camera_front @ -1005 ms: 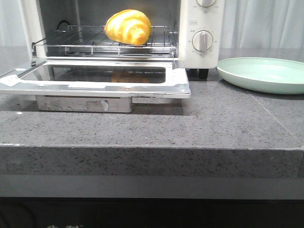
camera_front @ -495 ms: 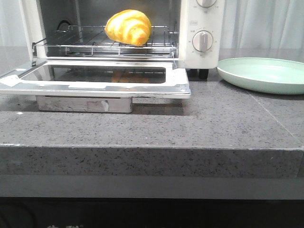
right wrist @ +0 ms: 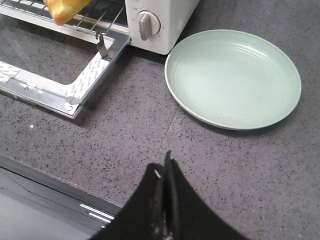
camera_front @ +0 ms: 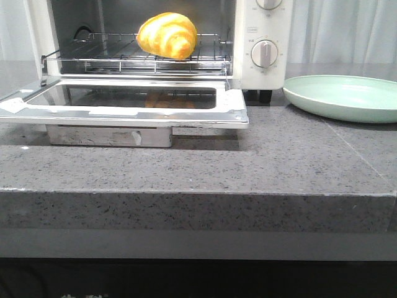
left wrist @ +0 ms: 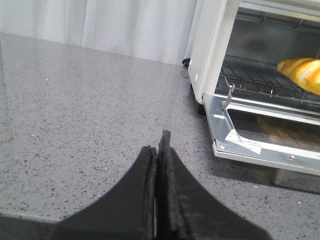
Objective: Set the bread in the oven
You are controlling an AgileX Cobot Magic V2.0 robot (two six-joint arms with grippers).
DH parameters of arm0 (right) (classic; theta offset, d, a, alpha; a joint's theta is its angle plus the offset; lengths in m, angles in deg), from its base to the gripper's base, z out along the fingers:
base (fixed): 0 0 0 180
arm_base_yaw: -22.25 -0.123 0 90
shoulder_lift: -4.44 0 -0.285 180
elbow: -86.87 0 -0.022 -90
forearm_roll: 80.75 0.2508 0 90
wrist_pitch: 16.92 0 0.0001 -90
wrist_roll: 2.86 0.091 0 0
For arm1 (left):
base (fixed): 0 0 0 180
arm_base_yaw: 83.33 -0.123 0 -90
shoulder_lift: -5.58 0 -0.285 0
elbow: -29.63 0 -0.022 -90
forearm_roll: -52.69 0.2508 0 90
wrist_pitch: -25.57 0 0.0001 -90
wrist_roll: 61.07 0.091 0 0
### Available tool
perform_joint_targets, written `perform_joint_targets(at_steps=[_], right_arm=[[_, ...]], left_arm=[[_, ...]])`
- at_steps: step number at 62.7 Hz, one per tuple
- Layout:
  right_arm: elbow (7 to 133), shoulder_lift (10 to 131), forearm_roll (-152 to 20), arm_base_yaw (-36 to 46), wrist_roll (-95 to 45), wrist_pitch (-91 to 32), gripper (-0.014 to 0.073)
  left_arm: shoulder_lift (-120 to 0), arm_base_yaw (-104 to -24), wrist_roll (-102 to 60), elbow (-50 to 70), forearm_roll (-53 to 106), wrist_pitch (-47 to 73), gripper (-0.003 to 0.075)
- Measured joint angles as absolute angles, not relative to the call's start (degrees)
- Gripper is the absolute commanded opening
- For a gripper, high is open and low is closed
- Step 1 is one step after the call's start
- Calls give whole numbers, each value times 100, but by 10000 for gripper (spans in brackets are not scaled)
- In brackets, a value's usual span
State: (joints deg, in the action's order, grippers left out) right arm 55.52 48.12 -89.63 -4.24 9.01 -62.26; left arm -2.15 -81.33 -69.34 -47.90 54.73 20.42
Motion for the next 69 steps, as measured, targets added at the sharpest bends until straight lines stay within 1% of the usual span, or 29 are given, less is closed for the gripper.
perform_joint_targets(at_steps=[8, 17, 29, 69], right_arm=[[5552, 4812, -8963, -424, 901, -6226, -70], [5552, 4812, -8963, -424, 901, -6226, -70], [5552, 4812, -8963, -424, 901, -6226, -70], [5541, 4812, -8979, -415, 901, -6226, -70]], left_arm=[[-215, -8133, -6448, -4790, 5480, 2042, -18], [-215, -8109, -6254, -4790, 5455, 2042, -18], [-215, -7961, -6216, -4790, 5455, 2042, -18], [-215, -7947, -6202, -4790, 5455, 2042, -18]])
